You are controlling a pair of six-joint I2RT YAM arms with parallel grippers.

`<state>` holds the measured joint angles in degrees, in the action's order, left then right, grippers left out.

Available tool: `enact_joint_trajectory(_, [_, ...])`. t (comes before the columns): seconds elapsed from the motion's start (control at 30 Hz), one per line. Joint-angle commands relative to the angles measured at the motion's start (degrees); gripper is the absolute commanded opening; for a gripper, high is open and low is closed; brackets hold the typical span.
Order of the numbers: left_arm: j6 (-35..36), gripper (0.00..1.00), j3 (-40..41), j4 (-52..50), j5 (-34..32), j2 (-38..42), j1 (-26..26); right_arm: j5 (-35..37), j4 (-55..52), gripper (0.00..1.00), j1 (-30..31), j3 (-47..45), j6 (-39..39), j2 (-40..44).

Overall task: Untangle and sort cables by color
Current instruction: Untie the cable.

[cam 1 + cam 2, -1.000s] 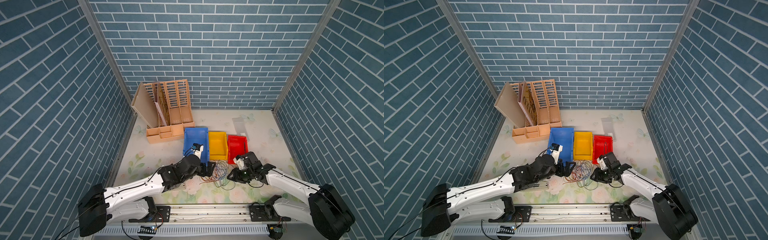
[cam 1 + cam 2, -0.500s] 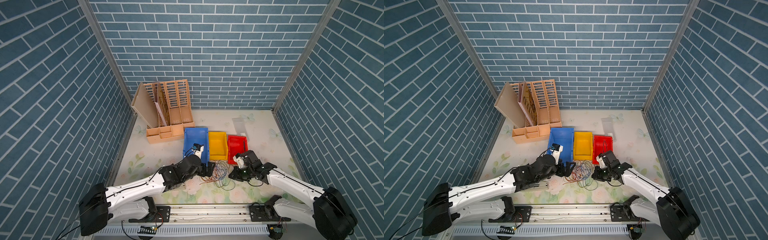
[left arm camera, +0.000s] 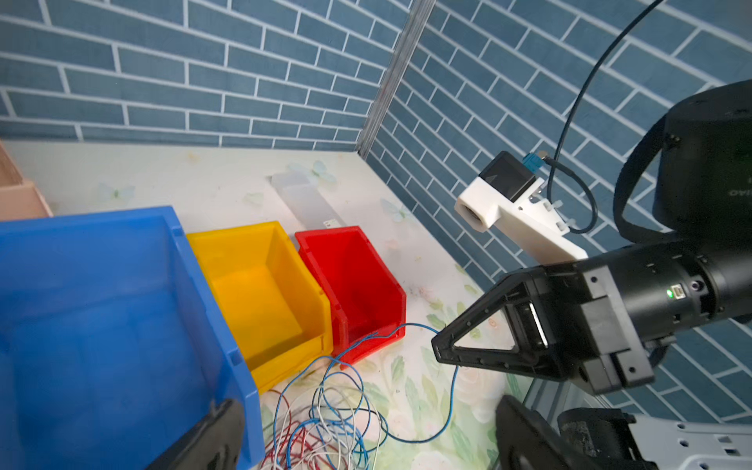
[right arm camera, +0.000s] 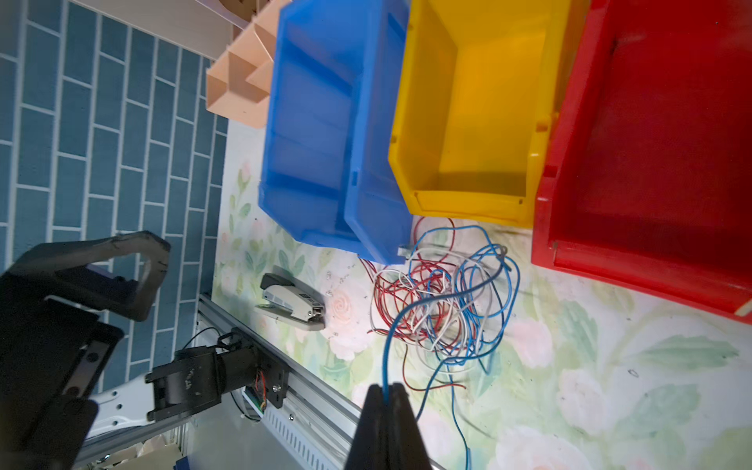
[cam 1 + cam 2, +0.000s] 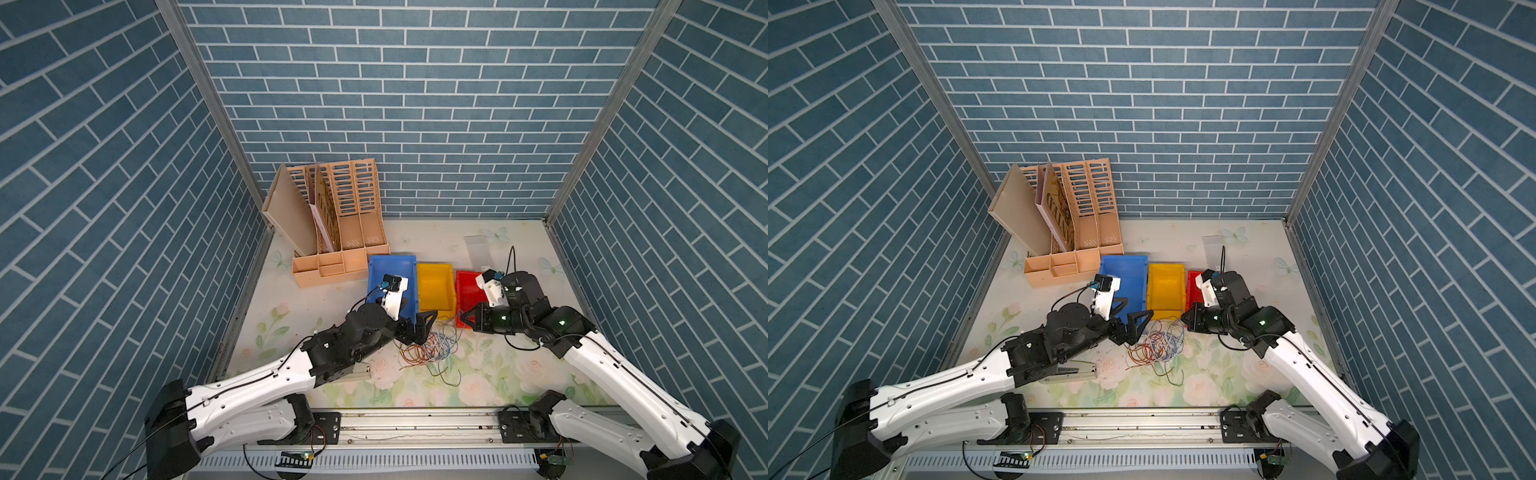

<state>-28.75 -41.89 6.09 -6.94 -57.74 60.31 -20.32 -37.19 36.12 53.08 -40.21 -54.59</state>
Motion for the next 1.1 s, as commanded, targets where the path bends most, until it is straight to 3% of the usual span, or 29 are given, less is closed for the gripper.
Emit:
enact_joint_trajectory(0.0, [4.8, 1.0, -1.8, 3.6, 0.7, 1.0, 0.3, 0.0, -2.3, 0.0, 0.5, 4.7, 1.0, 1.3])
enact_joint_trajectory(0.4, [6.0, 1.0, -2.4, 10.6, 2.2, -1.3, 0.4, -1.5, -1.6, 0.0, 0.5, 13.6, 3.8, -0.4])
enact_joint_trajectory(0.57, [7.5, 1.0, -5.3, 8.7, 1.5, -2.0, 0.4, -1.9, 3.3, 0.0, 0.5, 16.2, 2.8, 0.6])
enact_joint_trajectory(0.8, [7.2, 1.0, -10.1, 4.9, 2.4, -2.8, 0.4, -1.7, -0.1, 0.0, 0.5, 23.4, 3.4, -4.5])
enact_joint_trajectory(1.07, [4.8, 1.0, -1.8, 9.0, 0.6, 4.9, 0.9, -0.2, 9.1, 0.0, 0.5, 20.0, 2.1, -3.1])
